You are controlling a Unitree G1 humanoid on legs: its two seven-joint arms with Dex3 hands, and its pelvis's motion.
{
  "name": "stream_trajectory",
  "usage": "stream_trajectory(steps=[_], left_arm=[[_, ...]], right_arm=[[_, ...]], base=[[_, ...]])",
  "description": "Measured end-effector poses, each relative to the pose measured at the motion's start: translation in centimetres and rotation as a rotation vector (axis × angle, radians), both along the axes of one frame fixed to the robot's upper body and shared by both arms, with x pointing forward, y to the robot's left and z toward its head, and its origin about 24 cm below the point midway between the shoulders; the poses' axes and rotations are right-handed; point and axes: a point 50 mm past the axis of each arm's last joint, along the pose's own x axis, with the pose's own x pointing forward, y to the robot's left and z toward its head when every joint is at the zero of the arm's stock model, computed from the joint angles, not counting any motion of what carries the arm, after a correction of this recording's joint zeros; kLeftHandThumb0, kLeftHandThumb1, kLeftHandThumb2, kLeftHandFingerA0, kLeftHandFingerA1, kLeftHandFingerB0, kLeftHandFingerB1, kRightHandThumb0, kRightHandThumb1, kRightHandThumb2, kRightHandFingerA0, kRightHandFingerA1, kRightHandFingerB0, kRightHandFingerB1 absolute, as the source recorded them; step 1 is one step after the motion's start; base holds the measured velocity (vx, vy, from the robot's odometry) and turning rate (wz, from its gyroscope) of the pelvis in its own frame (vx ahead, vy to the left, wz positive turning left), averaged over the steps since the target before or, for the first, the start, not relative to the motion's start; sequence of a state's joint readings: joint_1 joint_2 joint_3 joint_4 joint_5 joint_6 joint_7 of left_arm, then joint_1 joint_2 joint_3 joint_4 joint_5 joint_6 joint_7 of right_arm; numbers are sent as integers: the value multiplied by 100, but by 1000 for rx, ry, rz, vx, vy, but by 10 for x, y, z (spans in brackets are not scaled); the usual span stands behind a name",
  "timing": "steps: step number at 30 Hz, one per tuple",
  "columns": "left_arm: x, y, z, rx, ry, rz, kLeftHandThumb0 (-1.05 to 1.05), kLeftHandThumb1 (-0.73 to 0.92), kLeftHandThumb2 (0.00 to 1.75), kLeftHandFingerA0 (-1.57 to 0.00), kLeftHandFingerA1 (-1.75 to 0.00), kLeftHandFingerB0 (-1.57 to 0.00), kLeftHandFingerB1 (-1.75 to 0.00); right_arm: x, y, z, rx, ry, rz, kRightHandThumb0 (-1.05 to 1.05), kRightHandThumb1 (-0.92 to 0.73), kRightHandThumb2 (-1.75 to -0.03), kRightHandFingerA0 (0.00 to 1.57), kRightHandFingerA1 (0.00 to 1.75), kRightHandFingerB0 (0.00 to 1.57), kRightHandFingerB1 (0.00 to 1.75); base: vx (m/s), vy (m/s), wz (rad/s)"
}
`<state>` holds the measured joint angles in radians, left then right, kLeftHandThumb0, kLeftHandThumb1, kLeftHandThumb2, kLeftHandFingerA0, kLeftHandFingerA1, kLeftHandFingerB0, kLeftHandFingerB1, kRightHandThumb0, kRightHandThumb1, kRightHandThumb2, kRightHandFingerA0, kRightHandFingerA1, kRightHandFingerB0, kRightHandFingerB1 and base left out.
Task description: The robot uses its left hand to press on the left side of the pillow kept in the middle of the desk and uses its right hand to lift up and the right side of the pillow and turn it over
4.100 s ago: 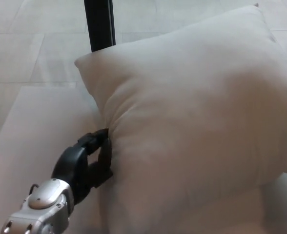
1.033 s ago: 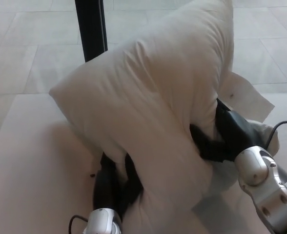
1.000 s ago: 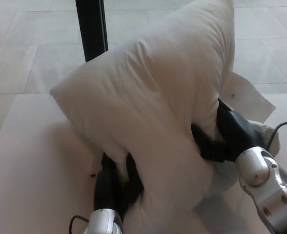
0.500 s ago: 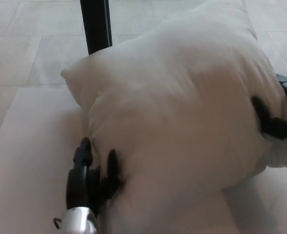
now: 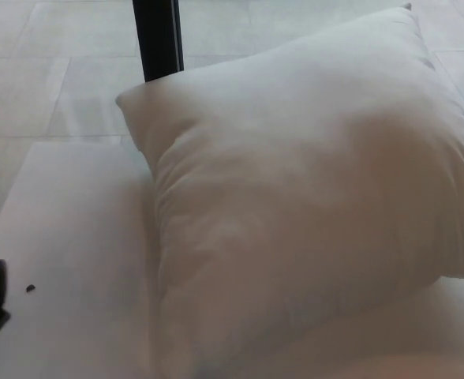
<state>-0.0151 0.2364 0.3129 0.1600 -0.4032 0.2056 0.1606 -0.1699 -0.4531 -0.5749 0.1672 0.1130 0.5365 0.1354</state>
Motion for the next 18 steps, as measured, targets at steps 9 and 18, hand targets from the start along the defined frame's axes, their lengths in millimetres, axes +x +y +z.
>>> stream_trajectory(steps=[9, 18], left_arm=[[-63, 63, -13, -3, 106, 205, -81, 53, 87, -42, -70, -4, -51], [-176, 94, -57, -75, 389, 420, -79, 49, 85, -42, -67, -10, -54]], right_arm=[[-85, -63, -27, 131, 47, -330, -74, -63, -92, 47, 99, 5, 30], [-195, -89, -81, 301, 172, -705, -84, -60, -66, 78, 145, 37, 35]], base=[[0, 0, 0], [0, 0, 0]])
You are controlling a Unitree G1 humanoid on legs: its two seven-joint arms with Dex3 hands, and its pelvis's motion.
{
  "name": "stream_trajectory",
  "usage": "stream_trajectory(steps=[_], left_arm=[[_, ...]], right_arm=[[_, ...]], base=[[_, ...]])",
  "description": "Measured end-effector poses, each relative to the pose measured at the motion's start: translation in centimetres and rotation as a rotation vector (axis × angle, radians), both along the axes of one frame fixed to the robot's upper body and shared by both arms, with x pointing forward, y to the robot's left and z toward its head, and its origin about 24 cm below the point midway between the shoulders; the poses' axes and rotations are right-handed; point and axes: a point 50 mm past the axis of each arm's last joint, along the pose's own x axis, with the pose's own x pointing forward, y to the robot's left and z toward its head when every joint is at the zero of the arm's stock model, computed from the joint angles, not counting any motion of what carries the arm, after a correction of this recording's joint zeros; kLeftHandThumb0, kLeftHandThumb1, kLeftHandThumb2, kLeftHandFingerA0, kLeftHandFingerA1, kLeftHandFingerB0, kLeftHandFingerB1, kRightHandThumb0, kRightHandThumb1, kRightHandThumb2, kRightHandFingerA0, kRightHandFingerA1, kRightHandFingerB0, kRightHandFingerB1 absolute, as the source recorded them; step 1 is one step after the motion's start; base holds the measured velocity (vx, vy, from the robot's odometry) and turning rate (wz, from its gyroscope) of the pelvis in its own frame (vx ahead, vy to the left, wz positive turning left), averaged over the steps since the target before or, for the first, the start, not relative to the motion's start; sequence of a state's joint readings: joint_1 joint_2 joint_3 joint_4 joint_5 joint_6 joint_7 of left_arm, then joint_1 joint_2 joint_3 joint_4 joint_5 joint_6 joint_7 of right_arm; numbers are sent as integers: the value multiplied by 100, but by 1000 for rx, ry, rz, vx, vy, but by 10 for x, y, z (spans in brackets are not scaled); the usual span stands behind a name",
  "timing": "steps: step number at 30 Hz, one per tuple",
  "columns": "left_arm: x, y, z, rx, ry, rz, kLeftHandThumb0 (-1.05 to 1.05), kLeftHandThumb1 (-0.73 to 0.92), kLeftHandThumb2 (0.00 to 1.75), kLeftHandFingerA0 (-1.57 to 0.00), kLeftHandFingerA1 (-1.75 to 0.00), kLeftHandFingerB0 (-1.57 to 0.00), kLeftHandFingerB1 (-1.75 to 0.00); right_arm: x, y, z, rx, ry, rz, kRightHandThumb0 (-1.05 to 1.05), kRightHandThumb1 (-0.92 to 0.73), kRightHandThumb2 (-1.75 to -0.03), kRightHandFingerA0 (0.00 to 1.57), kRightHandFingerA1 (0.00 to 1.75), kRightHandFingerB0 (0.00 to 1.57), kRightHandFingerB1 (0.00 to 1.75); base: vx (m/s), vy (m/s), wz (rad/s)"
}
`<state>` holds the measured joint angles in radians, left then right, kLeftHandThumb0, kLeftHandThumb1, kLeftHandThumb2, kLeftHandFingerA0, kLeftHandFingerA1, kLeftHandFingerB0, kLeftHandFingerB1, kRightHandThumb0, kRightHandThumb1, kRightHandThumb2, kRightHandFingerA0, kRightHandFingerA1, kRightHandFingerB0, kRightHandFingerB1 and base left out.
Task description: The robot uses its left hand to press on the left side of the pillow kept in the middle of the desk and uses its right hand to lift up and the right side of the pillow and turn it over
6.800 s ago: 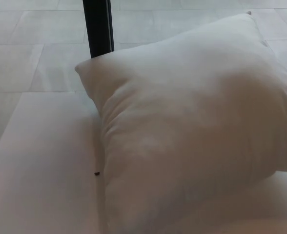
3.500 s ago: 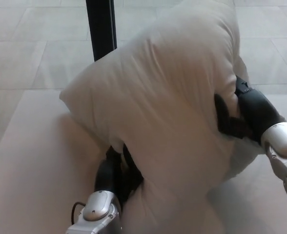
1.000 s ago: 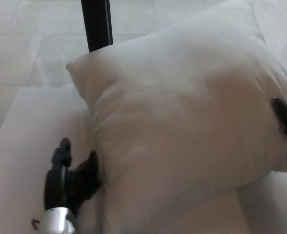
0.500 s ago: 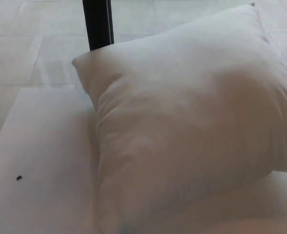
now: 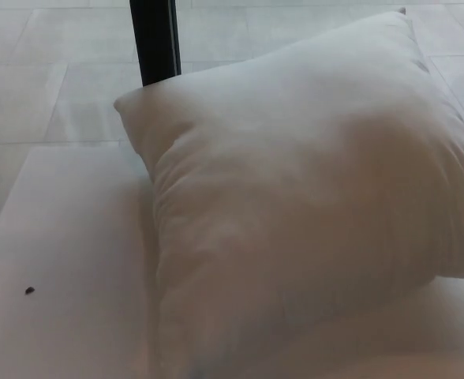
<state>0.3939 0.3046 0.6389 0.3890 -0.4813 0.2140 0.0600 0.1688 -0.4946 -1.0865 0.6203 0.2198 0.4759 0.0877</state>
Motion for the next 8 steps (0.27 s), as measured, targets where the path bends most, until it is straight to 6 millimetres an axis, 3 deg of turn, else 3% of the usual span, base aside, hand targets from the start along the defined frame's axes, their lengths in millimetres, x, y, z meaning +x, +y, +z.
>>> stream_trajectory(steps=[1, 2, 3, 4, 5, 6, 7, 8], left_arm=[[-14, 1, -3, -9, 35, 20, -72, 58, 58, -47, -68, -14, -49], [-24, 2, -6, -18, 59, 36, -72, 57, 58, -55, -80, -16, -50], [-34, 3, -9, -30, 84, 57, -72, 57, 58, -55, -80, -16, -50], [-49, 5, -14, -48, 120, 88, -69, 56, 57, -56, -83, -16, -50], [-58, 5, -16, -59, 139, 107, -73, 46, 82, -64, -85, -13, -54], [-67, 6, -19, -72, 159, 129, -71, 44, 84, -61, -83, -12, -54], [-75, 5, -21, -86, 177, 147, -70, 56, 57, -60, -84, -14, -48], [-80, 5, -23, -96, 187, 158, -70, 56, 57, -60, -84, -14, -48]], right_arm=[[-14, 0, -7, 26, 22, -41, -85, -58, -97, 84, 133, 24, 44], [-23, 1, -12, 41, 35, -68, -77, -68, -62, 69, 91, 32, 31], [-32, 1, -16, 57, 49, -94, -77, -68, -62, 69, 91, 32, 31], [-45, 2, -21, 75, 66, -131, -82, -59, -100, 73, 89, 23, 47], [-52, 2, -23, 81, 83, -149, -78, -72, -63, 80, 113, 35, 33], [-60, 3, -26, 84, 106, -162, -78, -69, -63, 80, 132, 38, 33], [-67, 4, -27, 86, 126, -170, -77, -69, -61, 83, 135, 39, 34], [-71, 4, -29, 87, 141, -175, -77, -69, -61, 83, 135, 39, 34]], base=[[0, 0, 0], [0, 0, 0], [0, 0, 0], [0, 0, 0], [0, 0, 0], [0, 0, 0], [0, 0, 0], [0, 0, 0]])
